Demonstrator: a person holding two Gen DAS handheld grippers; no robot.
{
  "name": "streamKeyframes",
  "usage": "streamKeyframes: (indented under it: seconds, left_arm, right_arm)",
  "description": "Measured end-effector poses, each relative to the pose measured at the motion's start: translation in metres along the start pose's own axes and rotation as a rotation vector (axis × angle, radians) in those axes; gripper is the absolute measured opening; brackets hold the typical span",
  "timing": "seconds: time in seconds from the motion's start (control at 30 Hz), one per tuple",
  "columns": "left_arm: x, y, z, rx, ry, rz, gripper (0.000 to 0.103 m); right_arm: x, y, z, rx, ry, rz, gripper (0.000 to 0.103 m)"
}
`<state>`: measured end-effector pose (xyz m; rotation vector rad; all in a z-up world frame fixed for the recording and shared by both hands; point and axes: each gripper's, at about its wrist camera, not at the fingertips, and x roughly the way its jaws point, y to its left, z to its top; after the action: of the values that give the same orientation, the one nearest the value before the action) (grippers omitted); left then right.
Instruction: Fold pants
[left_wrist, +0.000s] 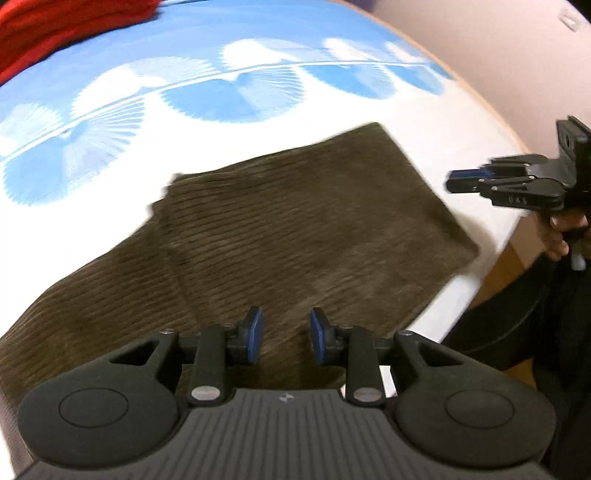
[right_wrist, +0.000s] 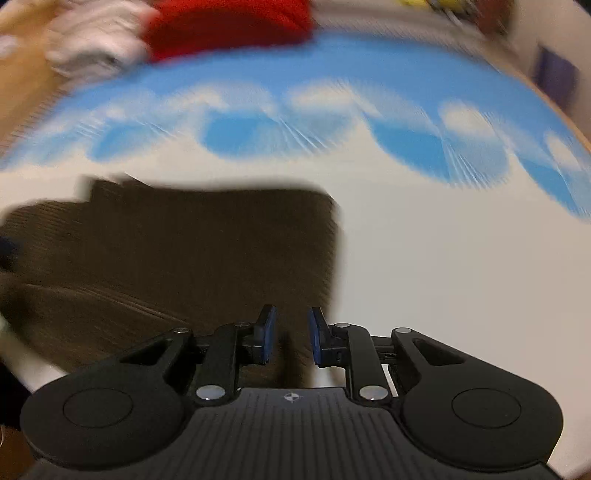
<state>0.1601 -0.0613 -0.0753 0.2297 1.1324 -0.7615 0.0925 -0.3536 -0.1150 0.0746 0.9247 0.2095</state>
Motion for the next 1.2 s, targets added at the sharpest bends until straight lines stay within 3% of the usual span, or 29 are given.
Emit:
streamKeyframes:
  seconds: [0.07, 0.13, 0.2, 0.23, 0.27, 0.3, 0.4, 0.5, 0.53, 0.6, 0.67, 0.73, 0.83, 1.03, 1.1, 1.2]
  left_arm:
    - [0.01, -0.007, -0.001, 0.045, 0.021, -0.012, 0.028]
    - [0.026, -0.015, -0.005, 0.075, 0.076, -0.006, 0.026]
    - [0.048, -0.015, -0.015, 0.103, 0.191, 0.057, 0.026]
    - [0.062, -0.014, -0.022, 0.115, 0.259, 0.094, 0.026]
    - [0.065, -0.014, -0.025, 0.126, 0.273, 0.107, 0.029]
    - [0.064, -0.014, -0.023, 0.126, 0.268, 0.105, 0.029]
    - [0.05, -0.01, -0.015, 0.086, 0.205, 0.088, 0.029]
    - [0.044, -0.009, -0.013, 0.066, 0.15, 0.024, 0.029]
    - [0.049, -0.009, -0.015, 0.068, 0.167, 0.021, 0.029]
    - [0.067, -0.013, -0.025, 0.125, 0.251, 0.084, 0.031]
    - [0.068, -0.015, -0.027, 0.148, 0.25, 0.102, 0.031]
    - [0.059, -0.008, -0.023, 0.107, 0.222, 0.093, 0.031]
    - [0.031, 0.013, -0.017, 0.011, 0.111, 0.092, 0.035]
    - [-0.034, 0.099, -0.028, -0.312, -0.083, 0.128, 0.05]
    - [-0.051, 0.125, -0.041, -0.407, -0.113, 0.148, 0.051]
    - [-0.07, 0.163, -0.071, -0.542, -0.138, 0.164, 0.06]
  right_arm:
    - [-0.01, 0.014, -0.006, -0.079, -0.037, 0.146, 0.021]
    - [-0.007, 0.03, -0.016, -0.179, -0.01, 0.223, 0.021]
    - [0.006, 0.039, -0.029, -0.261, 0.104, 0.252, 0.02]
    - [0.019, 0.039, -0.039, -0.285, 0.225, 0.268, 0.02]
    - [0.027, 0.038, -0.049, -0.318, 0.29, 0.264, 0.02]
    - [0.024, 0.037, -0.05, -0.34, 0.275, 0.274, 0.02]
    - [0.025, 0.02, -0.043, -0.246, 0.286, 0.29, 0.014]
    - [0.019, 0.021, -0.042, -0.254, 0.249, 0.291, 0.015]
    - [0.015, 0.023, -0.041, -0.256, 0.227, 0.3, 0.015]
    - [0.009, 0.023, -0.035, -0.229, 0.173, 0.325, 0.015]
    - [0.006, 0.024, -0.026, -0.187, 0.12, 0.337, 0.022]
    - [0.008, 0.026, -0.018, -0.173, 0.093, 0.302, 0.032]
    - [0.017, 0.038, -0.009, -0.191, 0.08, 0.264, 0.033]
    - [0.024, 0.079, 0.006, -0.243, 0.042, 0.383, 0.033]
    - [0.031, 0.093, 0.006, -0.281, 0.06, 0.427, 0.033]
    - [0.051, 0.118, -0.002, -0.375, 0.188, 0.468, 0.041]
